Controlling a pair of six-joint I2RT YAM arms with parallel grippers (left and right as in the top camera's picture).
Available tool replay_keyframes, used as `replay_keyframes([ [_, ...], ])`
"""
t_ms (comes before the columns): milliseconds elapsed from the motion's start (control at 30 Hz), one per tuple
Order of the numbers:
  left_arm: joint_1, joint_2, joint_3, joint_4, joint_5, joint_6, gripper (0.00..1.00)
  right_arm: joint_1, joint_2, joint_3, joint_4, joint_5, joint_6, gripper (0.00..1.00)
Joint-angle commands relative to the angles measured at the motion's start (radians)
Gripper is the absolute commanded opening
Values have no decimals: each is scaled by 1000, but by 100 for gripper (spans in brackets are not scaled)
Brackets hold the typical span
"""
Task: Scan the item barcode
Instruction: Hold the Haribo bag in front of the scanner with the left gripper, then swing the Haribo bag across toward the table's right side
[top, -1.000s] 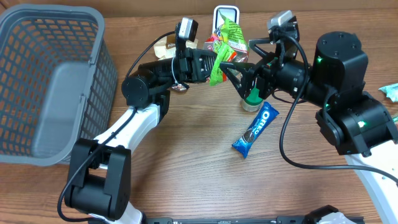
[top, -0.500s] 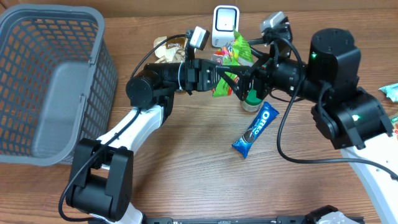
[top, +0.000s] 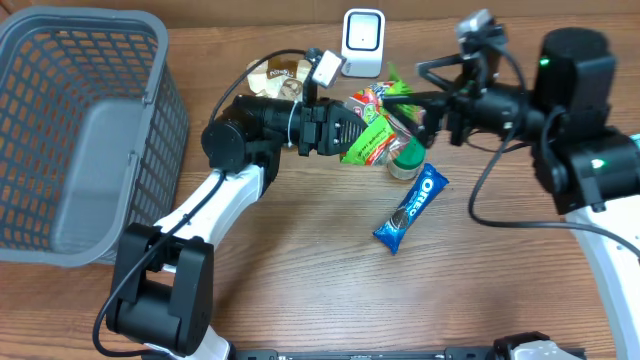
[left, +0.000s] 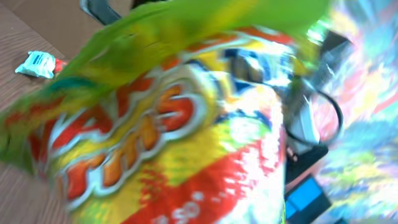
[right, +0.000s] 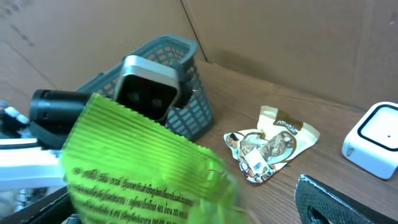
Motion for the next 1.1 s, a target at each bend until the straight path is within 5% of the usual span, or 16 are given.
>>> replay_keyframes([
  [0,-7,-25,59,31,70,69,4,-44,-4,-9,6,-168,-16,100],
  [467,27,-9,57,-125,117,300,4,-47,-5,-9,-55,-248,0,100],
  [900,57,-9,57,-159,117,348,4,-50,-5,-9,-72,-262,-13,100],
  [1067,80,-9,57,-288,89,465,4,-51,-18,-7,-221,-219,-160,100],
])
